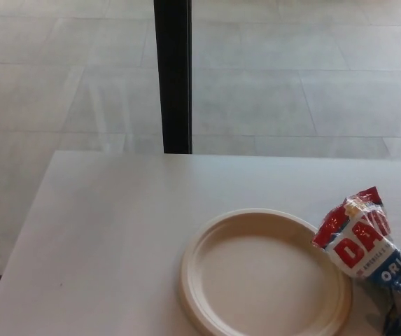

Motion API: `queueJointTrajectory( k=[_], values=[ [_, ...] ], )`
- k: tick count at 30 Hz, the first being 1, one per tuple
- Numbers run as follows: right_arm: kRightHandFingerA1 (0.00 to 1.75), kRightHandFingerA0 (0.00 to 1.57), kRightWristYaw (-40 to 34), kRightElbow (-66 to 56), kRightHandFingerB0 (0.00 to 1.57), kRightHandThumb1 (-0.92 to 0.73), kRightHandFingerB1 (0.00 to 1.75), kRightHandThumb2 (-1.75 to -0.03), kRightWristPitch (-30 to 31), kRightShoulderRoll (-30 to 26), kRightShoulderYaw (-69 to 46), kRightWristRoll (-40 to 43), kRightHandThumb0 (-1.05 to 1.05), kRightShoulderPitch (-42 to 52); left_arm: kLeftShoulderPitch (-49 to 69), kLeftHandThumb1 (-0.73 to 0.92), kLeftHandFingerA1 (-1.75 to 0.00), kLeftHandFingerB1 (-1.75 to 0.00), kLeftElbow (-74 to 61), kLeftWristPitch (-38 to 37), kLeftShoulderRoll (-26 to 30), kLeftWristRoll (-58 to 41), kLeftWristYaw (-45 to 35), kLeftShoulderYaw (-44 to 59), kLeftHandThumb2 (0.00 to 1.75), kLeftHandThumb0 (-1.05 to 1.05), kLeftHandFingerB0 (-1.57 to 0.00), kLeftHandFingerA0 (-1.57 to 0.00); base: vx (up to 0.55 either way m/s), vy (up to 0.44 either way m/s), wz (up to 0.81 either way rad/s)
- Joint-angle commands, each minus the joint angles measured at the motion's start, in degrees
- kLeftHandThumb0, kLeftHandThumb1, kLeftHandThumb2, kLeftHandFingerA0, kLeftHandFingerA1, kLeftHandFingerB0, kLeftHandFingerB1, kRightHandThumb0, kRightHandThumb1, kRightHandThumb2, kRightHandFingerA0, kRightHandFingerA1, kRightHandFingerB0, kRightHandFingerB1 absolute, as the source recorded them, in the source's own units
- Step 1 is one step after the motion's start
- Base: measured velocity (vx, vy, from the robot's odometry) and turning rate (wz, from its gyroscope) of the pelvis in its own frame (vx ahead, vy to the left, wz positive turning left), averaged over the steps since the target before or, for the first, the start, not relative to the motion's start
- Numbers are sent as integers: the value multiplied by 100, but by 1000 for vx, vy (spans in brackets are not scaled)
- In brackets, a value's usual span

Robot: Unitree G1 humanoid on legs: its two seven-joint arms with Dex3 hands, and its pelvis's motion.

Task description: The robot uses its right hand to pick up a bag of sunflower seeds kept in the middle of the desk and tilts it over a plate kept next to it to pour out a few seeds and then puts the bag of seeds back on the desk

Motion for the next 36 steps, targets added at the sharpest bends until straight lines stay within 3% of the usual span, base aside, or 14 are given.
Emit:
queueJointTrajectory(
  k=[1, 3, 7, 8, 11, 14, 16, 19, 21, 28, 29, 33, 34, 36],
  values=[
    [8, 0, 108, -43, 3, -54, 16, -92, 178, -100, 147, -343, -93, 33, 22, 64, -54, -37, -5, -66, 56, -58, 3, -9, 61, -71, -44, -50, 0, 0, 0],
    [50, 4, -5, -5, 1, -46, 26, -86, 501, 17, 161, -405, -77, -67, 16, 65, -53, -37, 3, -72, 63, 14, 78, -76, 61, -72, -43, -50, 0, 0, 0],
    [55, 15, -148, -158, 4, -62, 28, -60, 765, 191, 141, -460, -80, -177, 34, 66, -53, -36, 21, -90, 50, -16, 60, -72, 60, -74, -44, -53, 0, 0, 0],
    [60, 21, -296, -170, 5, -52, 31, -89, 762, 261, 171, -563, -84, -229, 30, 66, -55, -36, 19, -90, 47, -14, 88, -79, 60, -76, -43, -53, 0, 0, 0],
    [59, 20, -527, -228, 6, -54, 31, -91, 777, 365, 238, -783, -91, -316, 19, 63, -56, -37, 12, -88, 30, -37, 125, -74, 61, -78, -44, -56, 0, 0, 0],
    [135, 28, -765, -201, 13, -64, 32, -61, 761, 451, 348, -1036, -88, -452, 37, 57, -63, -49, -48, -104, 39, -17, 107, -127, 96, -85, -36, -49, 0, 0, 0],
    [88, 43, -807, -248, 10, -59, 38, -92, 887, 481, 406, -1147, -102, -495, 95, 71, -53, -37, -83, -186, 47, 17, 107, -174, 62, -80, -39, -51, 0, 0, 0],
    [95, 46, -796, -304, 16, -65, 29, -60, 1011, 596, 352, -1065, -87, -557, 75, 72, -52, -35, -52, -157, 68, 42, 136, -216, 62, -78, -37, -50, 0, 0, 0],
    [90, 68, -769, -372, 9, -51, 42, -90, 1166, 671, 341, -1065, -84, -620, 20, 76, -51, -35, 2, -118, 83, 129, 194, -304, 63, -82, -37, -49, 0, 0, 0],
    [124, 92, -760, -412, 14, -59, 30, -59, 1517, 779, 544, -1337, -78, -616, 24, 77, -52, -36, -20, -174, 81, 79, 165, -325, 64, -86, -44, -47, 0, 0, 0],
    [88, 83, -733, -421, 9, -48, 41, -83, 1534, 740, 606, -1408, -75, -582, 6, 77, -51, -36, -7, -104, 76, 15, 137, -275, 64, -85, -44, -46, 0, 0, 0],
    [84, 95, -610, -467, 18, -59, 30, -60, 1803, 686, 738, -1527, -60, -573, -22, 80, -50, -35, 31, -104, 106, 183, 259, -451, 64, -83, -43, -48, 0, 0, 0],
    [89, 100, -578, -521, 21, -63, 31, -59, 1907, 656, 807, -1617, -55, -565, -26, 62, -58, -49, 23, -116, 123, 236, 295, -521, 103, -79, -34, -42, 0, 0, 0],
    [94, 105, -548, -547, 23, -64, 30, -60, 1991, 646, 846, -1635, -49, -551, -34, 78, -49, -35, 22, -95, 123, 175, 263, -506, 64, -82, -43, -48, 0, 0, 0]
  ],
)
